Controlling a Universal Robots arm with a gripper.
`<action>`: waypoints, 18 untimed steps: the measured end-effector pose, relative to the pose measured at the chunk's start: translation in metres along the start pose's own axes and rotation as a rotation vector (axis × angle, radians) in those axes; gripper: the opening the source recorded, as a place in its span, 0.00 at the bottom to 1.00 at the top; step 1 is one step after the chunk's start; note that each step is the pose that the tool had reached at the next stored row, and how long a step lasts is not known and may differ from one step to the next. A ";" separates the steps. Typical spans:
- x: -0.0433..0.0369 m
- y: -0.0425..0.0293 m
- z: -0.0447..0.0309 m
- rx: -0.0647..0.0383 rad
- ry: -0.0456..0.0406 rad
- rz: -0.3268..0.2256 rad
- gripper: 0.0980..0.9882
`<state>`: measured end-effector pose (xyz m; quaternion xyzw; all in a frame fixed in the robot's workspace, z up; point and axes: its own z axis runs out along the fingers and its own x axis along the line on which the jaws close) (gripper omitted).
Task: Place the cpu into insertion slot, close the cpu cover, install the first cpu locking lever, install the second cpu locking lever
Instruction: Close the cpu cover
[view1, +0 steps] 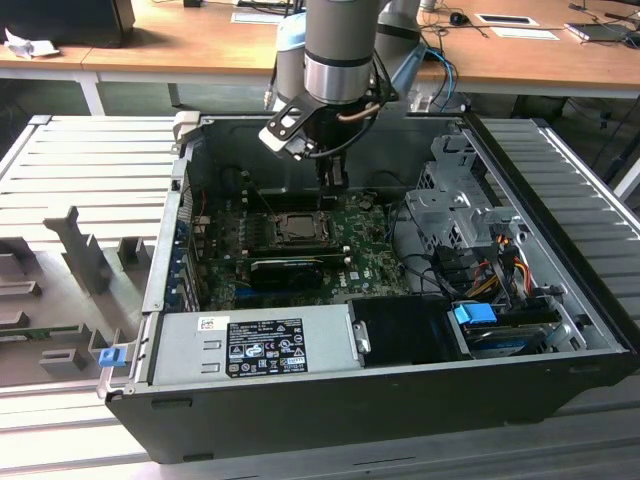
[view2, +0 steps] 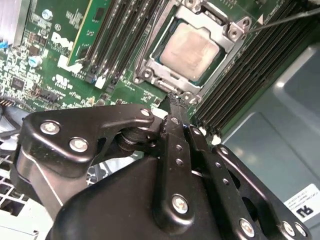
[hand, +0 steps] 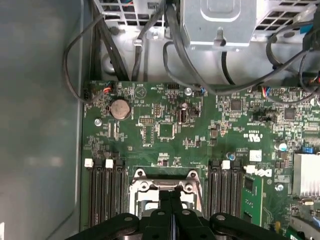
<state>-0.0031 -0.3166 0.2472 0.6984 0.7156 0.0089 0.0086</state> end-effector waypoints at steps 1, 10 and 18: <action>0.0000 -0.0010 0.0021 0.000 0.0001 0.000 0.01; 0.0018 -0.0281 0.0108 0.001 0.0002 -0.005 0.01; 0.0043 -0.0402 0.0108 0.001 -0.0003 -0.005 0.01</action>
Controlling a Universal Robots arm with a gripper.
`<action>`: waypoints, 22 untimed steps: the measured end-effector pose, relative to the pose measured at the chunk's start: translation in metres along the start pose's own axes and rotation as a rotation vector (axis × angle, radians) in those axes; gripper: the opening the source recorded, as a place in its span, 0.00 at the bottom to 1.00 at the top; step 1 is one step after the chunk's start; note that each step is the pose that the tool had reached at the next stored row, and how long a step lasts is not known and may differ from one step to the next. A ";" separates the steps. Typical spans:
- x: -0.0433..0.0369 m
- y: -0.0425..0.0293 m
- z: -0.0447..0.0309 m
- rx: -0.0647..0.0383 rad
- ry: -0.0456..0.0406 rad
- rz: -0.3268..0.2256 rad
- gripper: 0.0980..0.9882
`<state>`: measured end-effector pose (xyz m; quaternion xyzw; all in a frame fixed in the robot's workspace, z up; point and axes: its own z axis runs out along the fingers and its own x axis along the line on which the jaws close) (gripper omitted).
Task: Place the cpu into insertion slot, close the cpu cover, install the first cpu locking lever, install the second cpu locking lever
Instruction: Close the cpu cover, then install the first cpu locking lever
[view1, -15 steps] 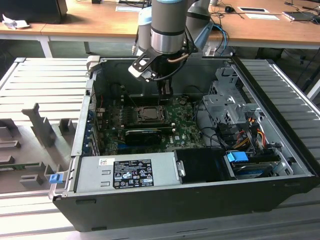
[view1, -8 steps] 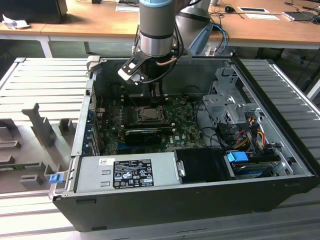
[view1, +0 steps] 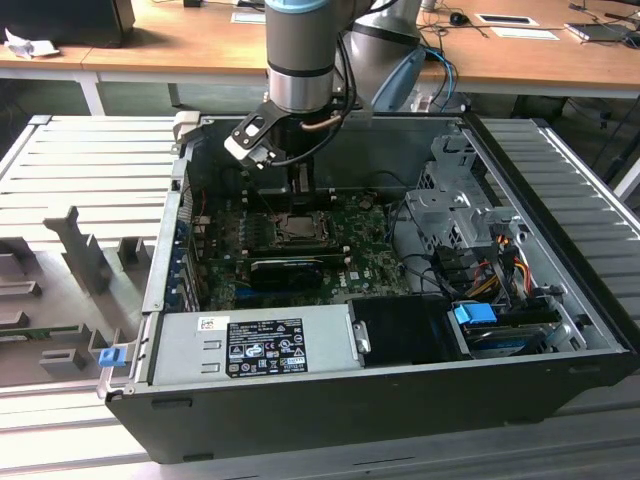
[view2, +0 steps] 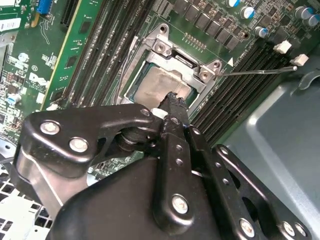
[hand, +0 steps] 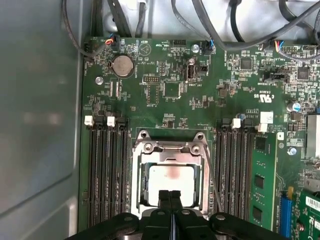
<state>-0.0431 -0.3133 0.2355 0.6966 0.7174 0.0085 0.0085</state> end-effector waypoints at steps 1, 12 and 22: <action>0.0000 -0.0005 0.0000 0.000 0.0000 0.000 0.01; 0.0001 -0.0001 -0.0198 0.000 -0.0012 0.000 0.01; 0.0003 0.0005 -0.0499 0.000 -0.0016 -0.007 0.01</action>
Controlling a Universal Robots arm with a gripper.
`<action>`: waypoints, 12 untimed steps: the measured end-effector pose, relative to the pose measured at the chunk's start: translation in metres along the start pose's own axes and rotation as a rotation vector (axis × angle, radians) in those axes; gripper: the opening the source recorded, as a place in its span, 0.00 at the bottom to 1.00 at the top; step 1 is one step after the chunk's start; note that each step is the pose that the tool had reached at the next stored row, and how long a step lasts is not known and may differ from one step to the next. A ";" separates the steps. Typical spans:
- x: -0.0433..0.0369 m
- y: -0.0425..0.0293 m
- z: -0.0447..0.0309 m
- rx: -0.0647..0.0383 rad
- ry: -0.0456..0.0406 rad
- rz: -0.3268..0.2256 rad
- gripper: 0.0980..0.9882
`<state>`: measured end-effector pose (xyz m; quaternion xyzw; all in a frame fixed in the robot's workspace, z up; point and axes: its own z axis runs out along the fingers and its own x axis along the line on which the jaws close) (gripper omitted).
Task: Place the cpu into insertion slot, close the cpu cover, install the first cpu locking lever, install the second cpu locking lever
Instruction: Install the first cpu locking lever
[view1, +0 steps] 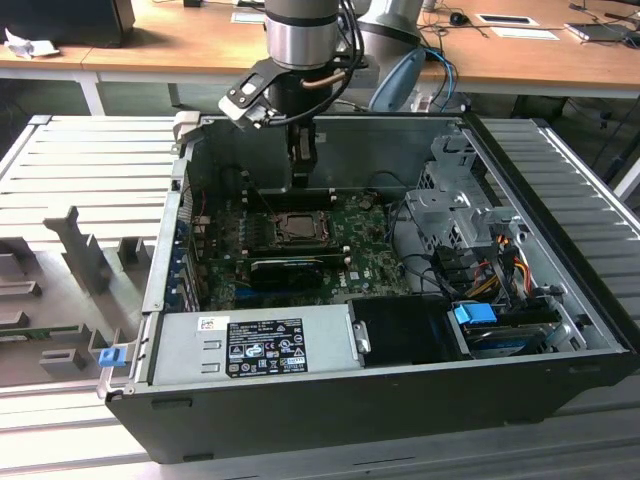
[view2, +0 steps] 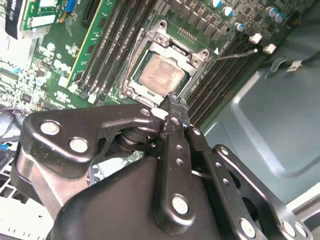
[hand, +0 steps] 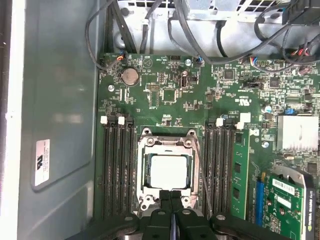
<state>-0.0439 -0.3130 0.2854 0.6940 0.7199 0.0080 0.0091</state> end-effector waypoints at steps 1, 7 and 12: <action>0.0000 0.0000 0.0000 0.000 0.0003 -0.025 0.01; 0.0000 0.0000 0.0000 0.000 0.0001 -0.157 0.01; 0.0000 -0.0001 0.0003 0.000 0.0021 -0.239 0.01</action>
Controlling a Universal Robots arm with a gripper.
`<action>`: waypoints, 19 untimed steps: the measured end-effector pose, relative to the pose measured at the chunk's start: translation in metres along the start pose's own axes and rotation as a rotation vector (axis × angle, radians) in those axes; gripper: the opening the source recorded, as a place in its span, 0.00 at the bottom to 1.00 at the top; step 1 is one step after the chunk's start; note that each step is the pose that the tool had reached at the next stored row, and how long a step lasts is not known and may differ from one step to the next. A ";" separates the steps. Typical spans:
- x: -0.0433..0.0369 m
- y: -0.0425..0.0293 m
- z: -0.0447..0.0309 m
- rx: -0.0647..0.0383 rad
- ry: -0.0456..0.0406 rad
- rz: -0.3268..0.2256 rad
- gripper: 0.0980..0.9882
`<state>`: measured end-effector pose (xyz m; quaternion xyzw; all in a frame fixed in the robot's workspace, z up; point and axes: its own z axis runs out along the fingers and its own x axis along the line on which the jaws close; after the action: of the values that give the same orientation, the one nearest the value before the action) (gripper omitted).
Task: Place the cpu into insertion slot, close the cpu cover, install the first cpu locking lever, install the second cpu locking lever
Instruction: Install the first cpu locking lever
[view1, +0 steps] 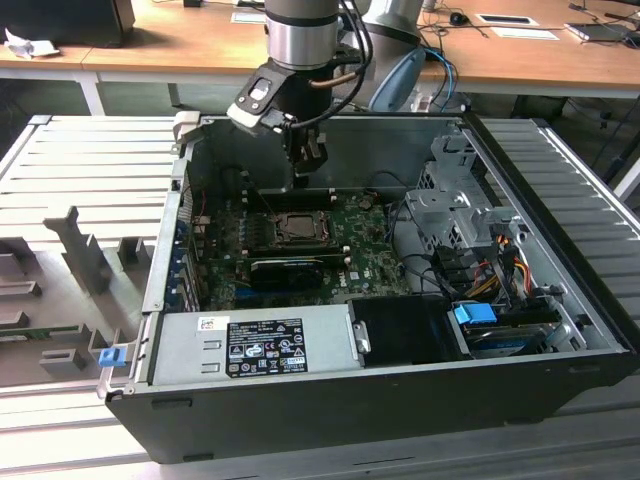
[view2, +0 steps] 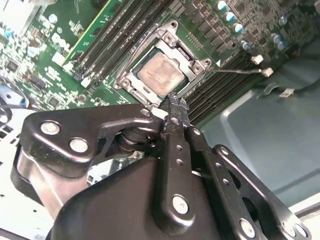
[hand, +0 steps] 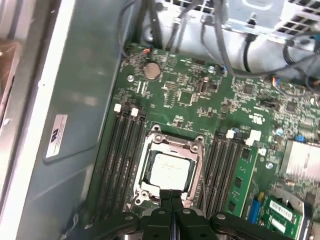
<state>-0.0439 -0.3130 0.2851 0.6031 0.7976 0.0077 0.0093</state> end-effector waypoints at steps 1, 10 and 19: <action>0.0000 0.0000 0.0001 0.000 0.0007 -0.032 0.01; 0.0000 0.0000 0.0006 -0.001 0.0052 -0.212 0.01; 0.0000 0.0000 0.0006 -0.001 0.0081 -0.338 0.01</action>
<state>-0.0439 -0.3130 0.2845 0.4604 0.8876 0.0089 0.0077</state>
